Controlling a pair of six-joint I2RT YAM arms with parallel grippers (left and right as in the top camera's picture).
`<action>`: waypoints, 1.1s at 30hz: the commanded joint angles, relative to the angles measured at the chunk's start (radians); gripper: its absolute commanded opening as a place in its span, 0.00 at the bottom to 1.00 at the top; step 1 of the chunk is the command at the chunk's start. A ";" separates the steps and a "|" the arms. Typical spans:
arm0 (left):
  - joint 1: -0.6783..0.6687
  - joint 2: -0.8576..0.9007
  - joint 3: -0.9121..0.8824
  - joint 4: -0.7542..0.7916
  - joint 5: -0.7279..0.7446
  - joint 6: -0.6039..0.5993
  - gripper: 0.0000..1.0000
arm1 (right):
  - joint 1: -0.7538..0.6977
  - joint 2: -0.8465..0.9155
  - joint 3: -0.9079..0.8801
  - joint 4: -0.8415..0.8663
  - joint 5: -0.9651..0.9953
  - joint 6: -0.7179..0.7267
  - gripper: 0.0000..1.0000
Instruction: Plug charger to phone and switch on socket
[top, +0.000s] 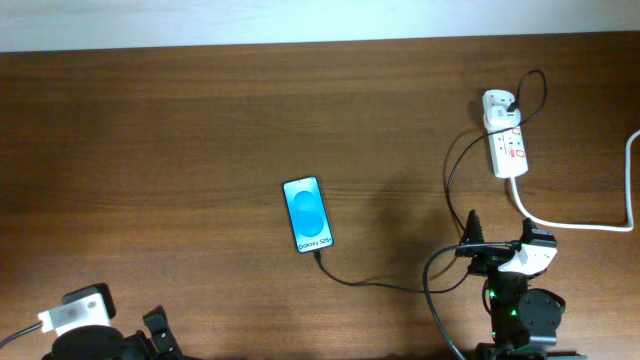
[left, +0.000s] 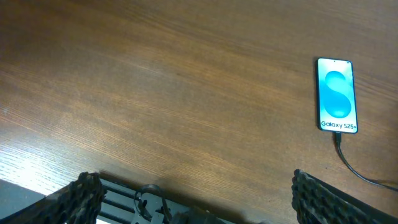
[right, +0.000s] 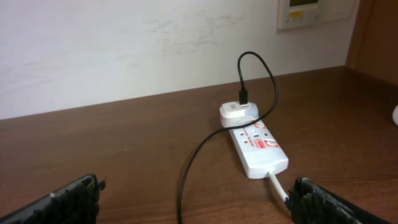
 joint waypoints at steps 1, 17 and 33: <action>0.006 -0.014 0.002 0.005 -0.001 0.005 0.99 | -0.003 -0.008 -0.005 -0.008 0.002 -0.004 0.98; 0.102 -0.349 -0.442 0.499 0.020 0.005 0.99 | -0.003 -0.008 -0.005 -0.008 0.002 -0.004 0.98; 0.215 -0.554 -1.138 1.321 0.341 0.122 0.99 | -0.003 -0.008 -0.005 -0.008 0.002 -0.004 0.98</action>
